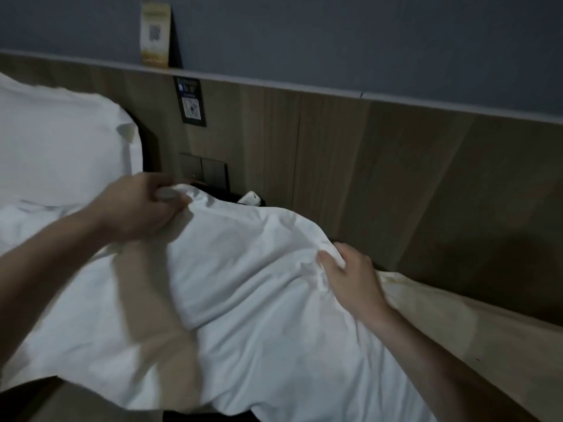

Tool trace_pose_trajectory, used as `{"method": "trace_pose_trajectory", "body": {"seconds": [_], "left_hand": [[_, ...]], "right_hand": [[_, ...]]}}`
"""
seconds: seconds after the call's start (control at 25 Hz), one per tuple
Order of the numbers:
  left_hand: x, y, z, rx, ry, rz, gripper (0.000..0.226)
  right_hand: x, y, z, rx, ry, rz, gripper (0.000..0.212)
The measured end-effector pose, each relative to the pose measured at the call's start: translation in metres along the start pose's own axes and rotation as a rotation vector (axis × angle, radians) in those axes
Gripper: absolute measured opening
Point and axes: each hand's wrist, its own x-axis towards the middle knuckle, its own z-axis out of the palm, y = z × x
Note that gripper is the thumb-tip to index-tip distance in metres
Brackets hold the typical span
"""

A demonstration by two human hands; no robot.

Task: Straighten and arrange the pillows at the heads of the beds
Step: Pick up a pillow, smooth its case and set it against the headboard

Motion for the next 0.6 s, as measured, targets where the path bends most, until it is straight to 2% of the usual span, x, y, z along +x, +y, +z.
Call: {"method": "trace_pose_trajectory", "body": {"seconds": [0.12, 0.28, 0.4, 0.52, 0.6], "left_hand": [[-0.008, -0.005, 0.006, 0.065, 0.102, 0.095, 0.024], [-0.011, 0.001, -0.002, 0.088, 0.17, 0.156, 0.034], [-0.01, 0.008, -0.01, 0.094, 0.279, 0.197, 0.037], [-0.006, 0.024, -0.023, 0.07, 0.42, 0.24, 0.043], [-0.001, 0.039, -0.035, 0.022, 0.495, 0.243, 0.042]], "right_hand": [[-0.01, 0.006, -0.012, -0.057, 0.014, -0.053, 0.037], [-0.017, 0.017, -0.04, -0.192, 0.041, -0.06, 0.028], [-0.003, 0.013, -0.064, -0.243, 0.066, -0.085, 0.01], [0.014, -0.004, -0.093, -0.159, 0.162, -0.119, 0.016], [0.021, -0.016, -0.114, -0.096, 0.232, -0.127, 0.011]]}}
